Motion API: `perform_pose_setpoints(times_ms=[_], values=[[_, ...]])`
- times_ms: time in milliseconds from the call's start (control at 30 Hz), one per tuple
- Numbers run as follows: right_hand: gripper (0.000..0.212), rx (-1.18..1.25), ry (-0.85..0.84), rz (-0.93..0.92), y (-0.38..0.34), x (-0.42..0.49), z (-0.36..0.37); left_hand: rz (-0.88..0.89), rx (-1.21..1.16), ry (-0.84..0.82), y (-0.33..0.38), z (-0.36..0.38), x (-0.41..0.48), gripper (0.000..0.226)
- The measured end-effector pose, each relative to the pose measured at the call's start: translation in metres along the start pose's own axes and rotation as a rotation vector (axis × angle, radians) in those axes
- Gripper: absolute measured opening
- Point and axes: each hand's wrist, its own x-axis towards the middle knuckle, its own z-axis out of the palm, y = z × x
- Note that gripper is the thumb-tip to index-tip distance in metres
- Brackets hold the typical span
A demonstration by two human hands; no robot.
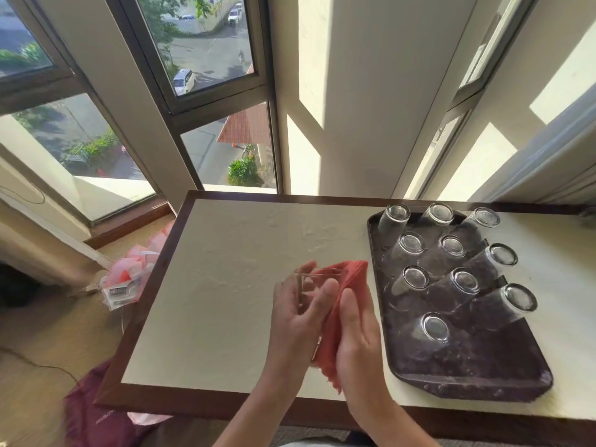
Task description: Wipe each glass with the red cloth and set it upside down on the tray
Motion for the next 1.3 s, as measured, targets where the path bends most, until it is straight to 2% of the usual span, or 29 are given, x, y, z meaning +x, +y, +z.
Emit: perform_pose_setpoints(times_ms=[67, 133, 200, 267, 467, 600, 733, 867, 967, 1067, 1133, 1200, 1300], values=[[0.052, -0.166, -0.029, -0.173, 0.008, -0.013, 0.002, -0.021, -0.033, 0.037, 0.0, -0.005, 0.003, 0.082], [0.055, -0.298, -0.063, -0.274, 0.017, -0.017, 0.0, -0.057, -0.071, 0.026, -0.001, -0.007, 0.003, 0.076], [0.043, -0.173, -0.023, -0.129, 0.007, -0.01, 0.004, -0.068, -0.077, -0.013, 0.0, -0.004, 0.0, 0.061], [0.027, 0.009, 0.006, 0.082, -0.003, 0.002, 0.002, -0.074, -0.08, -0.026, -0.002, 0.001, -0.003, 0.066], [0.05, 0.481, 0.022, 0.712, -0.004, 0.029, -0.011, -0.014, -0.142, 0.008, 0.001, -0.006, 0.002, 0.077], [0.053, 0.605, -0.043, 0.869, -0.001, 0.022, -0.012, 0.101, -0.176, -0.023, -0.004, -0.015, 0.008, 0.097], [0.035, 0.66, -0.047, 0.872, 0.001, 0.022, -0.013, 0.225, -0.06, -0.066, -0.014, -0.025, 0.014, 0.089], [0.035, 0.587, 0.005, 0.832, 0.005, 0.019, -0.022, 0.406, 0.298, -0.048, -0.017, -0.038, 0.024, 0.08], [0.033, 0.46, 0.028, 0.712, 0.0, 0.017, -0.03, 0.44, 0.595, -0.107, -0.015, -0.053, 0.03, 0.079], [0.035, 0.271, -0.026, 0.55, -0.01, 0.013, -0.025, 0.429, 0.88, -0.252, -0.014, -0.057, 0.026, 0.08], [0.031, 0.09, -0.096, 0.442, -0.007, 0.012, -0.018, 0.456, 0.973, -0.287, -0.014, -0.049, 0.021, 0.078], [0.036, -0.069, -0.18, 0.362, -0.003, 0.017, -0.015, 0.539, 1.138, -0.304, -0.014, -0.038, 0.018, 0.074], [0.04, -0.015, -0.218, 0.437, 0.002, 0.027, -0.019, 0.525, 1.17, -0.338, -0.013, -0.035, 0.016, 0.072]])
